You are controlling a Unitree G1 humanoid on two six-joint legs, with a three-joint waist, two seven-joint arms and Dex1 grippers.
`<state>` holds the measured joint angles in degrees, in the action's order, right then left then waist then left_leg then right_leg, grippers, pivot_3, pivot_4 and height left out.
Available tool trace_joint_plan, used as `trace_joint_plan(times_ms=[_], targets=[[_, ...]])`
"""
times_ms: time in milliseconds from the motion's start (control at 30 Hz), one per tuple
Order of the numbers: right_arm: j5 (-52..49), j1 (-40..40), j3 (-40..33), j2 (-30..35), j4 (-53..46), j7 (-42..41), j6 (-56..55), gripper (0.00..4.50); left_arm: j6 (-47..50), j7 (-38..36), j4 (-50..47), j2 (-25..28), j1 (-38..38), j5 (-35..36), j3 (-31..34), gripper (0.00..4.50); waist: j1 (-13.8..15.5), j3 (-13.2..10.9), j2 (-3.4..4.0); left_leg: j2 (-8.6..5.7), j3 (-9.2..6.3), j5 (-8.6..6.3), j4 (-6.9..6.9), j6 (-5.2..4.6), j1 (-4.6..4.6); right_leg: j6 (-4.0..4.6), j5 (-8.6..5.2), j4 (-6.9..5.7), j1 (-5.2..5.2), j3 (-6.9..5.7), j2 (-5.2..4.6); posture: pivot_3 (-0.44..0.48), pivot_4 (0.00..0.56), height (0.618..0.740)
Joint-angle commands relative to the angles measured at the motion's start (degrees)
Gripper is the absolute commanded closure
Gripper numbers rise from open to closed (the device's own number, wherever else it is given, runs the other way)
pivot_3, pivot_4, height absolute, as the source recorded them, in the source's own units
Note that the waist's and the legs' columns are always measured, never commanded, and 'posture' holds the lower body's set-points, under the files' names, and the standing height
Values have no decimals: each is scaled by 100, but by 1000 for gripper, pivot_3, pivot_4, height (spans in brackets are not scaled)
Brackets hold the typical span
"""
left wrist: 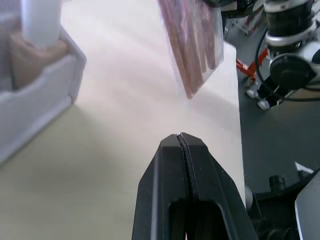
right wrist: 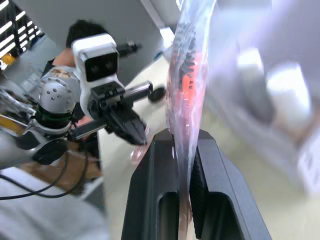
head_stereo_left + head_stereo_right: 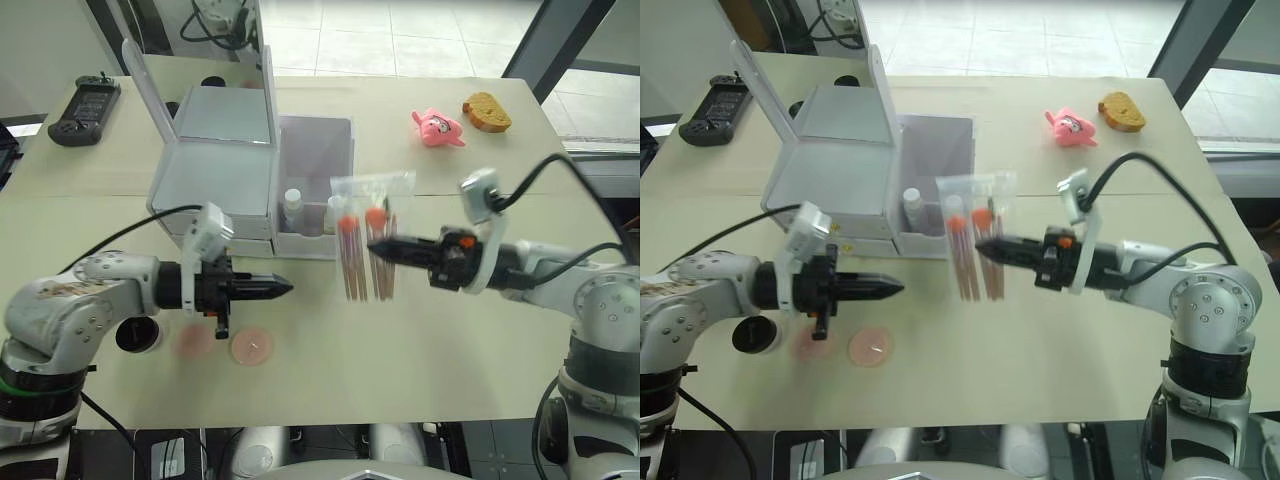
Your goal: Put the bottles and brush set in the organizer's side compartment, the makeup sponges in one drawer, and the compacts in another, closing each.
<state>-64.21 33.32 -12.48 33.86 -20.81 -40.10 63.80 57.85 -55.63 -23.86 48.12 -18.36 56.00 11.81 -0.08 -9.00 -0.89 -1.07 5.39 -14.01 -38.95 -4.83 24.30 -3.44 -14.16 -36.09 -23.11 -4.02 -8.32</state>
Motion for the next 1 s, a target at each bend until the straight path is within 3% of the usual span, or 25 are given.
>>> trace_joint_plan(times_ms=[33,167,233,400,500,767,867,1000], targets=[[927,1142,420,-122,825,-570,-1221,4468,-64,176,154,30,-91,476,831,4500,-27,-1,-1,0,2,0,-1,1,-1,0,0,-1,1,0,2,0,150,737],[2525,2303,1267,-537,2443,-1243,-3061,4468,-5,651,174,-47,-169,885,1287,4500,-63,-1,-1,-2,0,5,2,8,-3,0,0,-3,-1,-3,8,0,150,737],[3097,2909,1530,-926,3762,-1465,-3796,4468,-78,865,98,-14,-51,733,1317,4500,-70,-1,-1,-5,0,7,3,11,-1,0,0,-3,-1,-5,8,0,150,737],[4003,3824,1676,-1725,6514,-2105,-5607,4468,-159,1210,-232,-72,256,1019,1630,4500,-100,-5,-2,-3,2,13,6,20,0,0,1,-16,0,-9,17,0,150,737],[4259,4195,1550,-2022,7630,-2330,-6209,4468,-226,1384,-467,-102,412,1229,1820,4500,-120,-6,0,-1,1,14,9,24,2,0,1,-13,-1,-9,20,0,150,737],[4782,4291,1363,-2205,8836,-2806,-6931,4468,-263,1821,-732,6,736,1491,2006,4500,-205,-7,2,4,-7,22,17,42,-4,2,1,-15,1,-9,27,0,150,737],[4833,4341,1179,-2173,9010,-2887,-6920,3547,-294,1882,-767,60,795,1561,2013,4500,-240,-8,3,5,-7,25,22,47,-4,2,1,-16,-3,-8,30,0,150,737],[4830,4402,926,-2207,9121,-2983,-6912,3547,-315,1918,-786,126,845,1591,1980,4500,-251,-8,3,9,-7,26,28,51,-4,3,1,-15,-4,-7,33,0,150,737]])
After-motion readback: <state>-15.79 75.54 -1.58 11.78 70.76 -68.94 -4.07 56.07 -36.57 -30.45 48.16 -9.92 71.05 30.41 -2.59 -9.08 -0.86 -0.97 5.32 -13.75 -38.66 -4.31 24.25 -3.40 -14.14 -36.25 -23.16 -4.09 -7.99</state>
